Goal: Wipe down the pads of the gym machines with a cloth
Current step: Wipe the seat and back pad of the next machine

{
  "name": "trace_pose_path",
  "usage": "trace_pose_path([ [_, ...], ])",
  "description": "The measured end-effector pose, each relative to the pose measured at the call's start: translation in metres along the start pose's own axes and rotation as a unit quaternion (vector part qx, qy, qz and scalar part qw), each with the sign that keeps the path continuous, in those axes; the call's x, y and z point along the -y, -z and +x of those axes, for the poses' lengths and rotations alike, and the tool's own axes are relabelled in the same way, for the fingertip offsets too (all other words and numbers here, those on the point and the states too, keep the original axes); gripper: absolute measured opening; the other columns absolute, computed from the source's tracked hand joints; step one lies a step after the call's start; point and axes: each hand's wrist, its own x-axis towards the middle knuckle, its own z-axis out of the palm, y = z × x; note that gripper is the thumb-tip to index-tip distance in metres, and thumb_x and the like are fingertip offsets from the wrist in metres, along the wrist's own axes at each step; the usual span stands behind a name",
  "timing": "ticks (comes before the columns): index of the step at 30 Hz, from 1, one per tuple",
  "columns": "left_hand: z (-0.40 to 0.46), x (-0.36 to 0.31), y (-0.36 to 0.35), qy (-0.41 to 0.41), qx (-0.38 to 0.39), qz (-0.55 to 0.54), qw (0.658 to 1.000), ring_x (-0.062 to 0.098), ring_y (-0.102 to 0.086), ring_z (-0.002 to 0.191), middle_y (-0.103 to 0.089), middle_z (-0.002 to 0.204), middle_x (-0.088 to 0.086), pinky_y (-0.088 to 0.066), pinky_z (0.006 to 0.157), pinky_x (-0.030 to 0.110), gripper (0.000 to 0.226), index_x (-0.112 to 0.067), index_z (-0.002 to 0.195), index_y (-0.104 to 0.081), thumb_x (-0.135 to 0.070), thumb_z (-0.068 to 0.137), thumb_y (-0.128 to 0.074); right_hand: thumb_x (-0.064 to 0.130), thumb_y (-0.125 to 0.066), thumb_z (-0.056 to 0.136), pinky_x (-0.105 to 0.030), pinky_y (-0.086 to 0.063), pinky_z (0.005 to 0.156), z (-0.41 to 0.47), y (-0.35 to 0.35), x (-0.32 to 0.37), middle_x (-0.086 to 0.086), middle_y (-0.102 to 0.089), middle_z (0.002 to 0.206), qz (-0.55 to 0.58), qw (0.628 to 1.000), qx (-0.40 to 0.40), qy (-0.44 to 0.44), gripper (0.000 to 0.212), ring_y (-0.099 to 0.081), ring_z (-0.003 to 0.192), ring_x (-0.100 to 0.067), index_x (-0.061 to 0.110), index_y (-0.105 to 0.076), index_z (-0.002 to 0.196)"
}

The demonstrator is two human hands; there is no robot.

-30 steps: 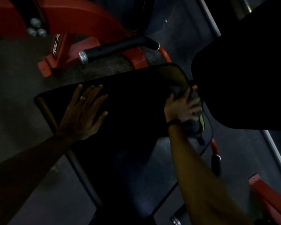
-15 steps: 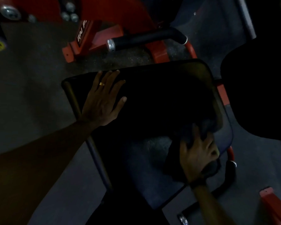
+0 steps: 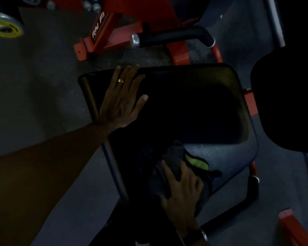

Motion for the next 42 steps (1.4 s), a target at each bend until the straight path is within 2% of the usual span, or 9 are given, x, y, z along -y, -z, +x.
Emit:
trace_pose_path([
  [7, -0.002, -0.001, 0.000, 0.003, -0.036, -0.009, 0.999, 0.040, -0.040, 0.140, -0.044, 0.148, 0.025, -0.018, 0.121, 0.057, 0.057, 0.005, 0.137, -0.050, -0.040, 0.104, -0.040, 0.042, -0.054, 0.087, -0.066, -0.033, 0.101, 0.173, 0.010, -0.050, -0.024, -0.040, 0.151, 0.008, 0.952, -0.100, -0.291, 0.058, -0.040, 0.132, -0.049, 0.029, -0.050, 0.144],
  [11, -0.010, -0.006, 0.008, 0.044, -0.107, -0.048, 0.992, 0.036, -0.044, 0.138, -0.048, 0.146, 0.022, -0.019, 0.121, 0.056, 0.052, 0.002, 0.133, -0.055, -0.037, 0.103, -0.039, 0.040, -0.063, 0.083, -0.056, -0.030, 0.104, 0.221, 0.015, 0.042, -0.016, -0.035, 0.155, -0.050, 0.986, -0.093, -0.126, 0.064, -0.037, 0.134, -0.038, 0.035, -0.046, 0.144],
  [16, -0.034, 0.015, 0.035, 0.166, -0.180, -0.094, 0.965, 0.031, -0.044, 0.139, -0.049, 0.146, 0.019, -0.016, 0.122, 0.052, 0.047, -0.001, 0.127, -0.059, -0.034, 0.101, -0.038, 0.043, -0.062, 0.080, -0.056, -0.038, 0.100, 0.080, -0.001, 0.058, -0.008, -0.033, 0.153, -0.014, 0.995, -0.023, 0.099, 0.068, -0.039, 0.130, -0.034, 0.038, -0.038, 0.144],
  [20, -0.046, 0.038, 0.048, 0.235, -0.167, -0.050, 0.956, 0.030, -0.045, 0.138, -0.049, 0.144, 0.017, -0.015, 0.123, 0.049, 0.045, -0.004, 0.127, -0.058, -0.035, 0.101, -0.039, 0.041, -0.048, 0.077, -0.060, -0.040, 0.091, 0.055, -0.003, 0.031, -0.011, -0.041, 0.147, -0.021, 0.998, -0.035, 0.045, 0.065, -0.045, 0.121, -0.038, 0.041, -0.040, 0.142],
  [24, -0.056, 0.031, 0.041, 0.285, -0.153, -0.018, 0.946, 0.033, -0.046, 0.135, -0.051, 0.142, 0.018, -0.019, 0.121, 0.053, 0.052, -0.004, 0.127, -0.058, -0.042, 0.104, -0.030, 0.046, -0.048, 0.079, -0.055, -0.038, 0.093, 0.162, 0.008, 0.088, -0.009, -0.039, 0.148, 0.001, 0.993, -0.082, -0.081, 0.059, -0.048, 0.121, -0.039, 0.042, -0.044, 0.137],
  [28, -0.051, 0.026, 0.041, 0.341, -0.218, -0.010, 0.914, 0.031, -0.049, 0.133, -0.054, 0.139, 0.017, -0.021, 0.121, 0.052, 0.051, -0.004, 0.125, -0.060, -0.041, 0.103, -0.033, 0.051, -0.061, 0.080, -0.053, -0.033, 0.094, 0.242, 0.008, 0.156, -0.014, -0.040, 0.151, -0.018, 0.997, -0.079, 0.019, 0.063, -0.043, 0.127, -0.039, 0.040, -0.049, 0.141],
  [32, -0.050, 0.025, 0.051, 0.404, -0.260, -0.013, 0.877, 0.030, -0.053, 0.129, -0.058, 0.134, 0.016, -0.026, 0.118, 0.055, 0.047, -0.003, 0.124, -0.061, -0.038, 0.101, -0.041, 0.050, -0.054, 0.078, -0.050, -0.034, 0.089, 0.176, 0.001, 0.152, -0.016, -0.048, 0.146, -0.032, 0.980, -0.061, 0.184, 0.056, -0.046, 0.117, -0.036, 0.035, -0.059, 0.132],
  [37, -0.061, -0.006, 0.055, 0.378, -0.226, -0.029, 0.897, 0.032, -0.053, 0.128, -0.059, 0.132, 0.017, -0.027, 0.117, 0.056, 0.046, -0.003, 0.121, -0.063, -0.037, 0.100, -0.040, 0.042, -0.073, 0.058, -0.047, -0.029, 0.090, 0.072, -0.016, 0.099, -0.010, -0.043, 0.142, -0.016, 0.972, -0.026, 0.234, 0.076, -0.042, 0.115, -0.033, 0.041, -0.054, 0.132],
  [42, -0.088, -0.055, 0.049, 0.280, -0.137, -0.079, 0.947, 0.032, -0.049, 0.133, -0.055, 0.137, 0.016, -0.017, 0.121, 0.054, 0.050, -0.004, 0.123, -0.060, -0.040, 0.104, -0.032, 0.052, -0.062, 0.074, -0.045, -0.029, 0.090, -0.011, -0.021, 0.046, -0.011, -0.049, 0.138, 0.040, 0.972, -0.024, 0.229, 0.060, -0.047, 0.112, -0.033, 0.040, -0.057, 0.132],
])
